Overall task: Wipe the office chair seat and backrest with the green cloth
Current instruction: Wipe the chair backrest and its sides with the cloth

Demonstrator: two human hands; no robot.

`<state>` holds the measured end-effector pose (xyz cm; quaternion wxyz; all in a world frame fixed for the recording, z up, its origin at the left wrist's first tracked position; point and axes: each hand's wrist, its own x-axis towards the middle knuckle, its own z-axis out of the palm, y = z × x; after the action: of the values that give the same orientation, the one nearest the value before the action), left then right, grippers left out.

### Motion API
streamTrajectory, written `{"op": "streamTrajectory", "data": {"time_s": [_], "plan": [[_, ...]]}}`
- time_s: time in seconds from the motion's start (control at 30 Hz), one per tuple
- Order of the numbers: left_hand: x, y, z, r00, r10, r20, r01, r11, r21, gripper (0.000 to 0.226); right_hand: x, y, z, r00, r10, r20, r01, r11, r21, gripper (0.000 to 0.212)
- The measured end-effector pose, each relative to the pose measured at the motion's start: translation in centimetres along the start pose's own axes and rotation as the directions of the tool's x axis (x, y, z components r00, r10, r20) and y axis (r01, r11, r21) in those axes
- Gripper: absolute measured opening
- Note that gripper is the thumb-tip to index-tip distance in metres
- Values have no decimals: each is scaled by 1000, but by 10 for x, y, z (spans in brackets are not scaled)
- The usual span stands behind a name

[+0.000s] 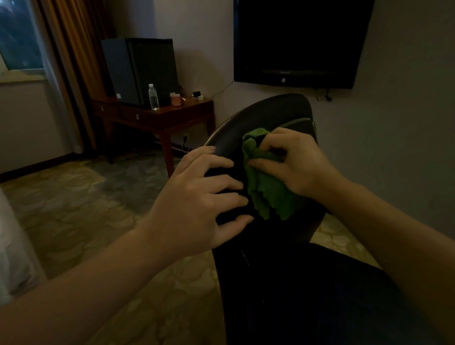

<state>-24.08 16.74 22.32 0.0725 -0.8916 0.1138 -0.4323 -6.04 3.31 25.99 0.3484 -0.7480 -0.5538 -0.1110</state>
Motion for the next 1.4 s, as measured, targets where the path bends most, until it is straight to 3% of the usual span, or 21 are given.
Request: {"op": "streamTrajectory", "data": {"time_s": [0.23, 0.33, 0.5, 0.8, 0.93, 1.2, 1.4], "plan": [[-2, -1, 5, 998, 22, -58, -24, 999, -31, 14, -2, -14, -2, 994, -72, 77, 74, 997, -26, 18], [-1, -4, 5, 998, 30, -64, -34, 997, -65, 13, 14, -6, -11, 993, -17, 114, 26, 997, -77, 25], [1, -10, 7, 999, 24, -48, -28, 996, -80, 14, 27, 6, -11, 995, 81, 54, -75, 991, -108, 29], [1, -10, 8, 998, 36, -52, -39, 998, -42, 19, -5, -32, 2, 989, -83, 120, 85, 996, -14, 22], [1, -13, 11, 997, 36, -61, -40, 997, -64, 21, 0, -23, 0, 990, -79, 117, 82, 996, -20, 21], [10, -31, 21, 999, 36, 2, -35, 996, -79, 12, 20, 8, 2, 996, 70, -60, -74, 994, -80, 6], [15, -39, 31, 1000, 28, -4, -28, 995, -97, 15, 0, 5, 9, 999, -47, -26, 43, 991, -128, 29]]}}
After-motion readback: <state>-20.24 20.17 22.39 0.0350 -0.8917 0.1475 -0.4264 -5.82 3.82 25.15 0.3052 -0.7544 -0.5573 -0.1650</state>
